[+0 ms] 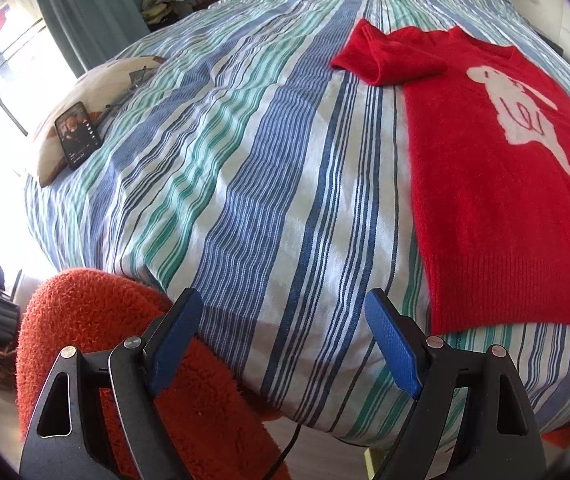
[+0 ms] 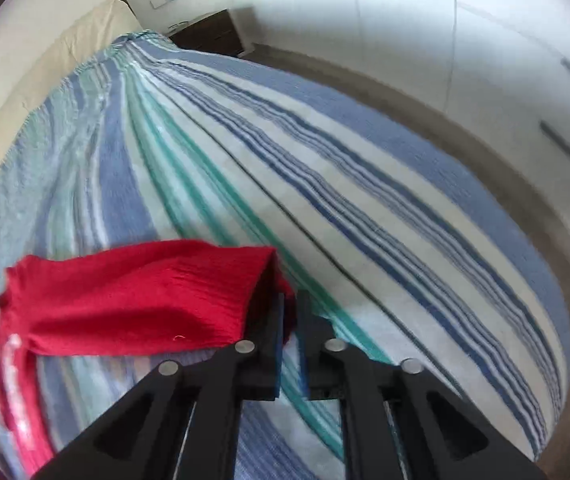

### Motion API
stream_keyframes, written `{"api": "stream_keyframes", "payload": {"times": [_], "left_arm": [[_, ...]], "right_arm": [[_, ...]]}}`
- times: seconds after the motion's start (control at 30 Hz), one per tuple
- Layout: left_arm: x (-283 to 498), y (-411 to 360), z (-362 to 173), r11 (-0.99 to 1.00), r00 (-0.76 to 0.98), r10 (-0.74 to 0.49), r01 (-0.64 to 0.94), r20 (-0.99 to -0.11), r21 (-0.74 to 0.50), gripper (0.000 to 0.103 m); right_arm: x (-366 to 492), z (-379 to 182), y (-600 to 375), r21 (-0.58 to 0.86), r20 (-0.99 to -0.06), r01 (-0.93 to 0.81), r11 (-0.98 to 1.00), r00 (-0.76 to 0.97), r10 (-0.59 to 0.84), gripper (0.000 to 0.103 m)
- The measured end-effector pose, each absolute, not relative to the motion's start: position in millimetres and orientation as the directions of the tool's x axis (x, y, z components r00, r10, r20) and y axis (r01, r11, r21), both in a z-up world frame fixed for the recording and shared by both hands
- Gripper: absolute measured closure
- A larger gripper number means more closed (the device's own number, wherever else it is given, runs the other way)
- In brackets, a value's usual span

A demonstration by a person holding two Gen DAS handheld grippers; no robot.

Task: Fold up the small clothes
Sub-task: 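Grasp a sleeve cuff with the right tool and pull it outward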

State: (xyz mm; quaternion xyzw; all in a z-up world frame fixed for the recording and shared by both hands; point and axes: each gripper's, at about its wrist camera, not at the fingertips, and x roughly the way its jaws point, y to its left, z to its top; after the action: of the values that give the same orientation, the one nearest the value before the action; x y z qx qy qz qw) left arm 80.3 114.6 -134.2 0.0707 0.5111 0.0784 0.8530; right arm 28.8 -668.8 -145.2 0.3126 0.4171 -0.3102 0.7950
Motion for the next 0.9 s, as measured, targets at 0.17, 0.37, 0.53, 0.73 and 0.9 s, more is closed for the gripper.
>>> {"api": "stream_keyframes", "payload": {"times": [0.17, 0.37, 0.53, 0.73, 0.9], "left_arm": [[80.4, 111.6, -133.7, 0.977, 0.475, 0.210, -0.060, -0.855, 0.206, 0.018], [77.9, 106.5, -133.4, 0.972, 0.480, 0.223, -0.046, -0.849, 0.230, 0.018], [75.8, 110.0, -130.1, 0.971, 0.482, 0.233, -0.067, -0.845, 0.229, 0.018], [79.2, 108.7, -134.7, 0.966, 0.464, 0.252, -0.068, -0.849, 0.250, 0.018], [79.5, 101.9, -137.2, 0.960, 0.467, 0.267, -0.047, -0.843, 0.277, 0.018]], "right_arm": [[13.2, -104.3, -676.2, 0.243, -0.800, 0.747, 0.618, 0.515, -0.308, 0.063], [37.7, -112.7, -695.7, 0.327, -0.841, 0.743, 0.584, 0.511, -0.178, 0.053], [40.0, -146.5, -718.4, 0.496, -0.817, 0.747, 0.442, 0.575, -0.056, 0.053], [64.6, -150.1, -715.0, 0.468, -0.827, 0.707, 0.530, 0.562, -0.020, 0.099], [67.8, -136.7, -708.1, 0.249, -0.849, 0.750, 0.613, 0.474, -0.234, 0.100]]}}
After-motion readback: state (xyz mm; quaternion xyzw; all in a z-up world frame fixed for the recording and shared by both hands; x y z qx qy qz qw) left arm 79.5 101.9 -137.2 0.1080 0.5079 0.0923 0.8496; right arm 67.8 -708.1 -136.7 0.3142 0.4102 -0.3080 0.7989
